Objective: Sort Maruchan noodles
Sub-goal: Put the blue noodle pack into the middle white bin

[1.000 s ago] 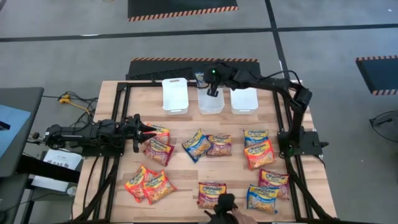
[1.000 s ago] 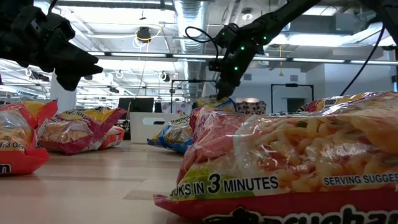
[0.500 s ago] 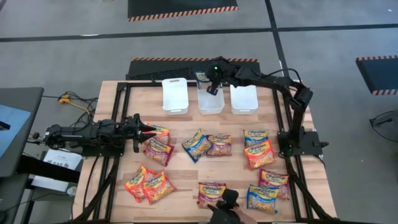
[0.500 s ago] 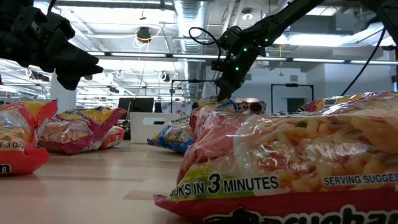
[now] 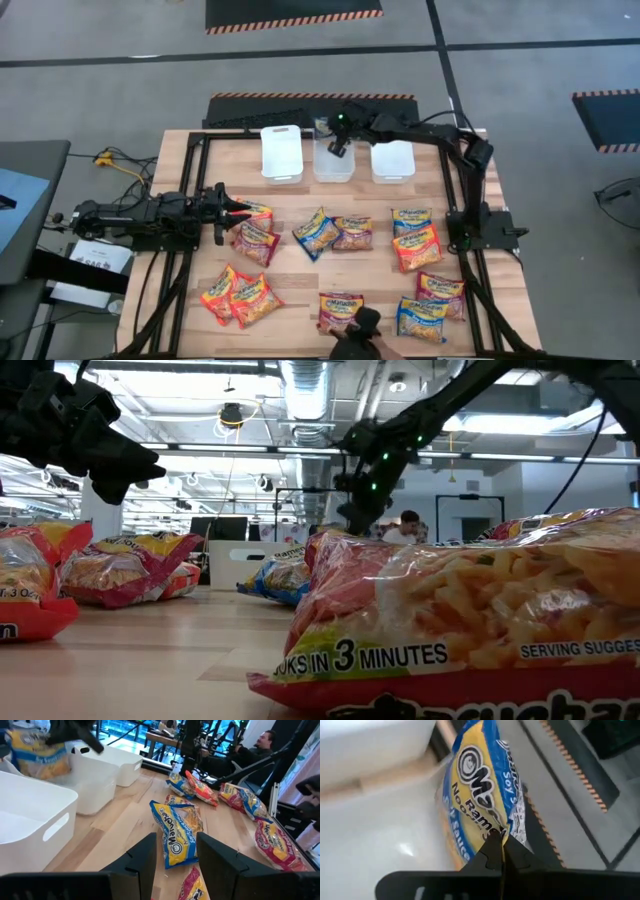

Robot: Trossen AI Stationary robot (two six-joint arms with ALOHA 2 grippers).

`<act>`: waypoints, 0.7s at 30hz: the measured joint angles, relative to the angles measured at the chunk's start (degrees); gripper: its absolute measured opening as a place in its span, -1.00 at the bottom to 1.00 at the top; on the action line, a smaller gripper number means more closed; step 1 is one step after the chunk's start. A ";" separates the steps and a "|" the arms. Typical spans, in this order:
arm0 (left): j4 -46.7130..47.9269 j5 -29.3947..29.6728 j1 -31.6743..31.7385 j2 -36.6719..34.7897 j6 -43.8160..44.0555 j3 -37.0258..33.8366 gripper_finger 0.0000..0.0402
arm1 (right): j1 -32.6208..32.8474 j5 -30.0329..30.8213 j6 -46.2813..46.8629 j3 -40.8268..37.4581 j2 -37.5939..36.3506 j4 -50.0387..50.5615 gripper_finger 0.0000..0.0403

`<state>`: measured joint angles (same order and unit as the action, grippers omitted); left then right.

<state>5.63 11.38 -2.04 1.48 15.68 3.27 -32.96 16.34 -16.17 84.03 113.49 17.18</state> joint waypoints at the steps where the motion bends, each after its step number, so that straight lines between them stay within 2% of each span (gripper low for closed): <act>1: 0.00 -0.01 -0.02 0.00 0.00 0.00 -0.37 | 0.30 1.18 -0.54 -0.08 0.64 0.24 -0.96; 11: 0.00 -0.14 0.00 0.00 -0.03 0.00 -0.37 | 1.36 3.53 -3.81 -0.09 0.93 -0.02 -0.91; 21: 0.00 -0.16 0.00 0.00 -0.03 0.00 -0.37 | 1.46 6.32 -6.79 -0.09 0.83 0.20 -0.48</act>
<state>5.63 11.22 -2.04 1.48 15.65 3.27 -31.50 22.66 -22.96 83.94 114.32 17.38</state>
